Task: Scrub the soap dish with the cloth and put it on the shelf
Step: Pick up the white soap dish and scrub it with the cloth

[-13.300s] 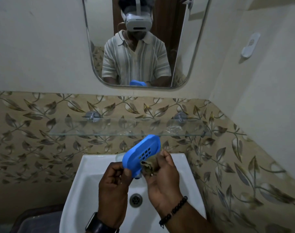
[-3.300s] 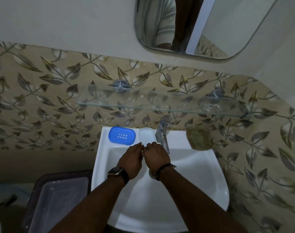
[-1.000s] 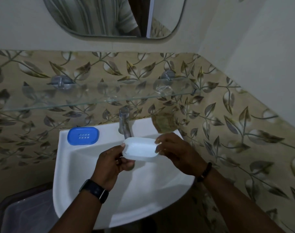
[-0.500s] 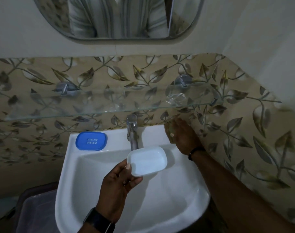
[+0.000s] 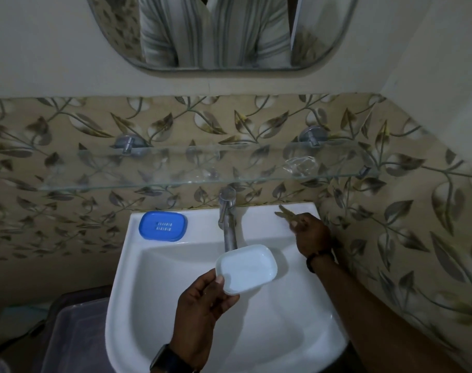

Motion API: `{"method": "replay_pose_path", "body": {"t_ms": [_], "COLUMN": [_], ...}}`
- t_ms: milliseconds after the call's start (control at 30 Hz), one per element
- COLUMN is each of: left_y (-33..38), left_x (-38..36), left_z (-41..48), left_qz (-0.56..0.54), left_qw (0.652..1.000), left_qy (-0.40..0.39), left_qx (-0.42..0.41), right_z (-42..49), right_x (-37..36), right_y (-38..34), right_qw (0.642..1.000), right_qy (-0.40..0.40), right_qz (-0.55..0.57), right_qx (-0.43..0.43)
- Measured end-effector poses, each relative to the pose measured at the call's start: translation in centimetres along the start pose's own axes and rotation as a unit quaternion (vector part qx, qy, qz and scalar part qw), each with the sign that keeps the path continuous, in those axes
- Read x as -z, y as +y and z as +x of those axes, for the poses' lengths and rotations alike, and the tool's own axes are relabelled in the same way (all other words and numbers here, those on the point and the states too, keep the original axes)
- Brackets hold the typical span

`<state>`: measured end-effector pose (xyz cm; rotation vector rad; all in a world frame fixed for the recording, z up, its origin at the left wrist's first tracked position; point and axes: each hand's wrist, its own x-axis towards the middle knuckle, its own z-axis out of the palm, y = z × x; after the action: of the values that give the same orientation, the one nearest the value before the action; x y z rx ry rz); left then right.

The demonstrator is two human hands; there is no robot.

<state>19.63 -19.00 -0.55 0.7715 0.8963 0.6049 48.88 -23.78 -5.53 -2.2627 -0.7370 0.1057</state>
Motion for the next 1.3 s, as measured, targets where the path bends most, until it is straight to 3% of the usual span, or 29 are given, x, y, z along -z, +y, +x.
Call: {"method": "replay_pose_path", "body": {"t_ms": [67,133,233,300,333,433,500,700,800,967,1100,1233,1300], "left_y": [0.2,0.2,0.1,-0.1,-0.1,0.4,0.9,2.6,2.6,3.3,3.7,3.6,3.5], "left_x": [0.7,1.6,1.9,1.7,1.8,2.8,3.4,3.8,4.5,5.6,6.1,6.5,6.3], "left_z": [-0.1,-0.2,-0.6,-1.1,-1.4,-2.2,-2.4,-3.2,-3.9,-3.9,-4.0,-4.2,-4.1], "left_qz": [-0.001,-0.007,-0.004,0.009,0.022,0.044,0.054,0.057,0.058,0.084,0.060,0.044,0.051], "left_qw": [1.000,1.000,1.000,0.999,0.999,0.996,0.994,0.988,0.989,0.983,0.986,0.987,0.986], "left_qy": [0.007,0.012,-0.004,-0.029,-0.037,-0.065,-0.085,-0.099,-0.093,-0.121,-0.116,-0.103,-0.098], "left_qx": [-0.011,-0.014,-0.014,-0.024,-0.034,-0.044,-0.052,-0.109,-0.103,-0.109,-0.105,-0.111,-0.122], "right_z": [-2.3,-5.8,-12.2,-15.7,-17.0,-18.7,-18.8,-19.9,-21.8,-23.5,-21.6,-19.5,-19.7], "right_x": [1.7,3.8,5.0,4.1,3.4,3.4,4.3,4.6,3.4,2.1,4.6,6.9,6.2], "right_y": [-3.0,-6.5,-10.4,-11.6,-12.0,-12.2,-12.1,-13.3,-14.8,-15.6,-15.3,-13.6,-13.0], "right_qw": [0.988,0.971,0.965,0.932,0.917,0.908,0.891,0.891,0.916,0.931,0.897,0.828,0.823], "right_qy": [0.019,0.055,0.028,-0.089,-0.136,-0.193,-0.180,-0.051,-0.034,-0.132,-0.174,-0.121,-0.091], "right_qz": [0.148,0.234,0.159,0.060,0.020,-0.062,-0.151,-0.331,-0.281,-0.133,-0.147,-0.320,-0.342], "right_qx": [-0.032,0.005,0.209,0.347,0.374,0.367,0.388,0.305,0.284,0.314,0.379,0.444,0.444]}}
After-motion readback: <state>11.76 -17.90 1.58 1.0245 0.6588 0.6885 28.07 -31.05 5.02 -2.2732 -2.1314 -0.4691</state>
